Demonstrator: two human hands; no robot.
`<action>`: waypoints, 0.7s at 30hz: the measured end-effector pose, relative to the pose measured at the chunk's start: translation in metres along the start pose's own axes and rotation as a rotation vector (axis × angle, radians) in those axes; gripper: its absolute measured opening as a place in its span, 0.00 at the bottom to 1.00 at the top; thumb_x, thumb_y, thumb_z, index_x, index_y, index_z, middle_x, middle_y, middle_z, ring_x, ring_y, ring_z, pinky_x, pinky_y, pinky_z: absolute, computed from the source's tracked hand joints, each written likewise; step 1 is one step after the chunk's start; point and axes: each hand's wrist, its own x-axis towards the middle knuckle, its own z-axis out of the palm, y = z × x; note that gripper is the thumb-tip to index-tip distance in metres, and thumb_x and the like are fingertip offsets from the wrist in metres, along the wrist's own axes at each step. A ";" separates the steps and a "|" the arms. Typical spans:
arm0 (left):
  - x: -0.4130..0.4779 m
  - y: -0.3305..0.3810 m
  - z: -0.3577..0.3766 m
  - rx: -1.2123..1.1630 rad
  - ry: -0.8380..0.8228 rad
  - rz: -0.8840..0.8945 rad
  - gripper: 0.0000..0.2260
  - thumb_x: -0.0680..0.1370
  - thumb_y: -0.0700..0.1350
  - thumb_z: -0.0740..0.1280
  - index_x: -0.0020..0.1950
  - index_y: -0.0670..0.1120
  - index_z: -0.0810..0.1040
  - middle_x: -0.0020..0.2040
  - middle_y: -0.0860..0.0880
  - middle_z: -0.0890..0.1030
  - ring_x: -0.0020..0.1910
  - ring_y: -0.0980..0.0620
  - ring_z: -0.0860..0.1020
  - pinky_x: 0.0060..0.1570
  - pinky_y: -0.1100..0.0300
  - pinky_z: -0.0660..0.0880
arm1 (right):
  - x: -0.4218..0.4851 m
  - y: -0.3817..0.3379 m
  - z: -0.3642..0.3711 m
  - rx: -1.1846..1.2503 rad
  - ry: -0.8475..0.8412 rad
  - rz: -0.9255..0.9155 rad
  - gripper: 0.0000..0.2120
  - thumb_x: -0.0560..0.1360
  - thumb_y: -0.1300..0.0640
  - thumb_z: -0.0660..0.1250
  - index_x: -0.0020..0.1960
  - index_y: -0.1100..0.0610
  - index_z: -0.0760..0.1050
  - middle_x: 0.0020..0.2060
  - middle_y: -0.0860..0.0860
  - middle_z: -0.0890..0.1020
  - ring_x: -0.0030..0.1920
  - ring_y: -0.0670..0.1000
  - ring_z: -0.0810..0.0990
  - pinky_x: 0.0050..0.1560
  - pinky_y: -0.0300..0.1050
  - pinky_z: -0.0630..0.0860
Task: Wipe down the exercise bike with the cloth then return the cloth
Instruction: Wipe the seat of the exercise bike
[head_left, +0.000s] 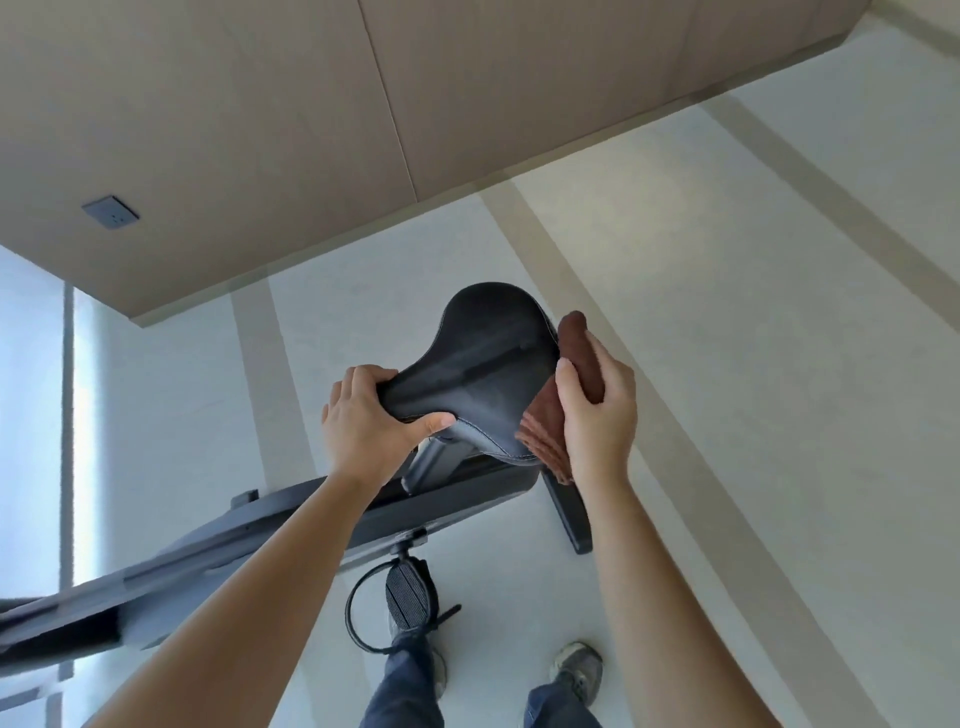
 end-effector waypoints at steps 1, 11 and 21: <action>0.000 -0.001 0.001 0.000 0.010 0.015 0.31 0.56 0.63 0.75 0.51 0.50 0.71 0.47 0.58 0.70 0.52 0.50 0.72 0.51 0.57 0.66 | -0.018 0.005 0.007 0.018 0.124 -0.009 0.18 0.73 0.53 0.65 0.63 0.46 0.73 0.53 0.46 0.75 0.52 0.35 0.74 0.52 0.27 0.70; -0.003 0.001 -0.004 -0.012 -0.015 0.068 0.31 0.58 0.62 0.75 0.53 0.46 0.73 0.51 0.51 0.76 0.53 0.49 0.71 0.53 0.57 0.64 | -0.002 0.001 0.000 0.130 0.063 0.137 0.11 0.73 0.52 0.66 0.54 0.41 0.76 0.55 0.46 0.79 0.53 0.43 0.78 0.55 0.40 0.74; -0.004 -0.001 -0.004 -0.026 -0.018 0.094 0.32 0.59 0.59 0.76 0.55 0.43 0.73 0.53 0.46 0.76 0.55 0.45 0.71 0.55 0.51 0.64 | -0.045 -0.009 0.041 -0.261 0.482 -0.127 0.18 0.73 0.54 0.68 0.62 0.53 0.74 0.58 0.55 0.75 0.55 0.54 0.75 0.55 0.45 0.74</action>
